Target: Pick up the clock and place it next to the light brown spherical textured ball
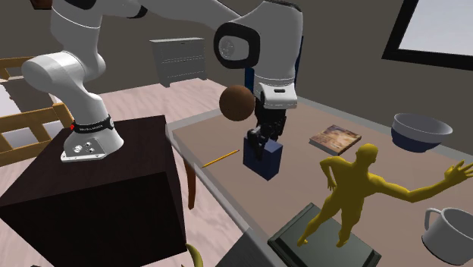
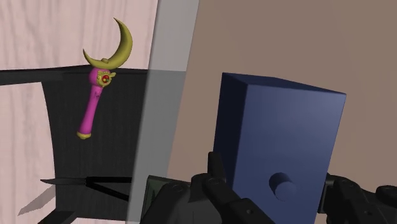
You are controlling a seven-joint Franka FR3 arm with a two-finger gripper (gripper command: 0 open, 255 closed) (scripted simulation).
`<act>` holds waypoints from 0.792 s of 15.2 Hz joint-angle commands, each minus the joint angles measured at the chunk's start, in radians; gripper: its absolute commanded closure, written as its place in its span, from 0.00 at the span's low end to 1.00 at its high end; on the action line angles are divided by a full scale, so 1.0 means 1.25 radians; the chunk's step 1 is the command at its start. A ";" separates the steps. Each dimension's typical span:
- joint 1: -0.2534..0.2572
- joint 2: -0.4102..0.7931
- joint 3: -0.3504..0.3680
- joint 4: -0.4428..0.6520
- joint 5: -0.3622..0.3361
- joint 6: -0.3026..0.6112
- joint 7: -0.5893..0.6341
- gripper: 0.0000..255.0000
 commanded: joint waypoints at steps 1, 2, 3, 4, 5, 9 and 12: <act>0.001 -0.009 -0.002 0.009 -0.003 -0.017 0.003 1.00; 0.001 -0.013 -0.002 0.013 -0.004 -0.026 0.003 1.00; 0.002 -0.017 -0.003 0.018 -0.005 -0.034 0.004 1.00; 0.002 -0.020 -0.004 0.023 -0.006 -0.043 0.005 1.00; 0.002 -0.024 -0.005 0.028 -0.008 -0.051 0.006 1.00; 0.002 -0.037 -0.007 0.051 -0.012 -0.087 0.008 1.00; 0.001 -0.045 -0.009 0.071 -0.015 -0.115 0.010 1.00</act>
